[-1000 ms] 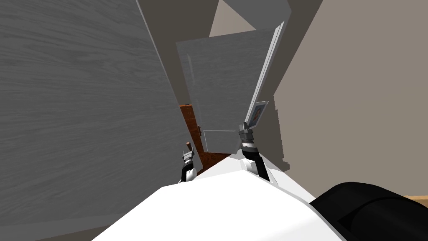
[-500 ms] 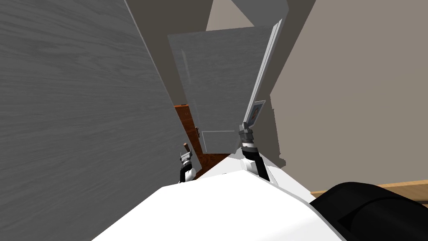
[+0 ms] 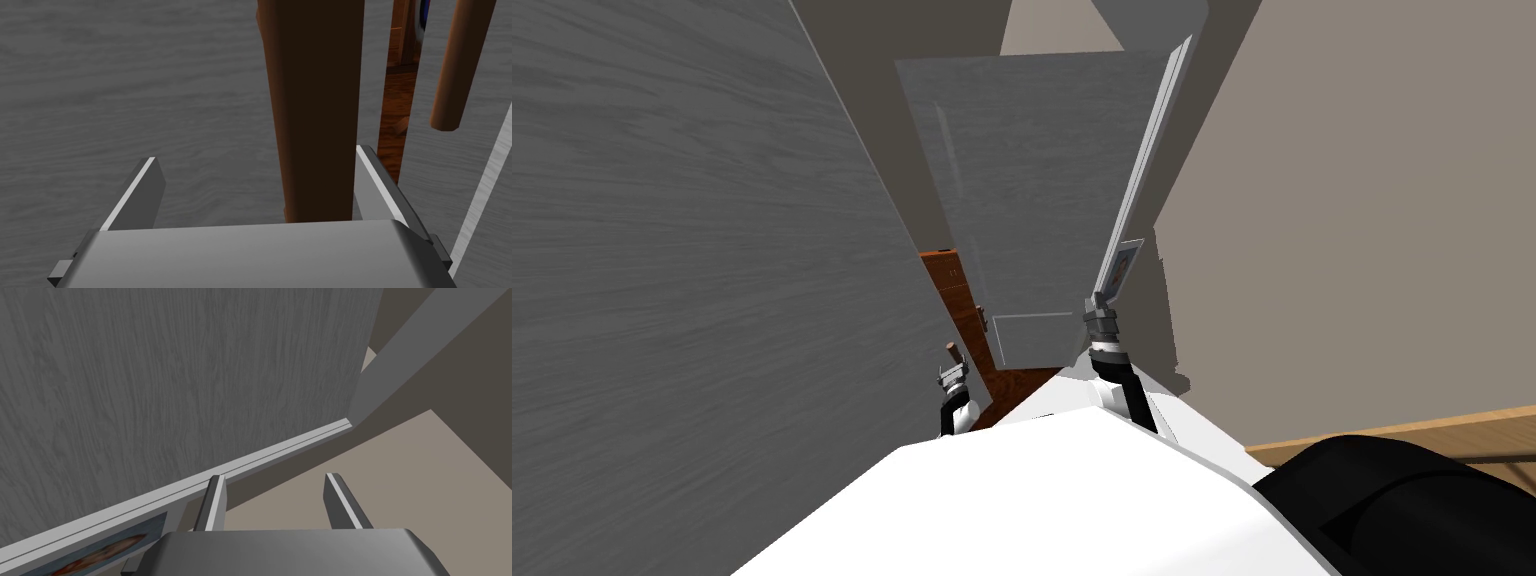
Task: Push the door open
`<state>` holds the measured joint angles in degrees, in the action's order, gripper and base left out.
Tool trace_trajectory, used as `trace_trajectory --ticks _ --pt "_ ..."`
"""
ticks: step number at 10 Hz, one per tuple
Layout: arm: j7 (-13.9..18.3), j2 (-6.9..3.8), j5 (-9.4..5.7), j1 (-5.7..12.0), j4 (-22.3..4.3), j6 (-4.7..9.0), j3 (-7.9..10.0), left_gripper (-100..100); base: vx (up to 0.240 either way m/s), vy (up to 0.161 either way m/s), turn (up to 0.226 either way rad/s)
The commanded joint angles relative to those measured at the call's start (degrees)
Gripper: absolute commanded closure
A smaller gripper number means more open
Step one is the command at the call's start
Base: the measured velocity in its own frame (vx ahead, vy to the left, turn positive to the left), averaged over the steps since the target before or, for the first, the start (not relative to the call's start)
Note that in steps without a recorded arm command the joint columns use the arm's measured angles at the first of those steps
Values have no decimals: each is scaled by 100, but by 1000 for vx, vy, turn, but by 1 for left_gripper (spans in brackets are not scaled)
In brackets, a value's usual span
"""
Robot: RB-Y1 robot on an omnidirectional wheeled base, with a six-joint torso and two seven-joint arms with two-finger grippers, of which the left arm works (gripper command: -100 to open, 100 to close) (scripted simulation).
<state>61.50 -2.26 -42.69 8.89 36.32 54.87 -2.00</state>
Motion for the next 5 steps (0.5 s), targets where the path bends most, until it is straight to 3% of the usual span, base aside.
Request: trace_trajectory --ticks 1,5 --pt "-11 -125 -108 -71 -26 190 205 100 35 17 -75" --pt "-63 -125 -175 -85 -17 236 299 100 27 14 -47"
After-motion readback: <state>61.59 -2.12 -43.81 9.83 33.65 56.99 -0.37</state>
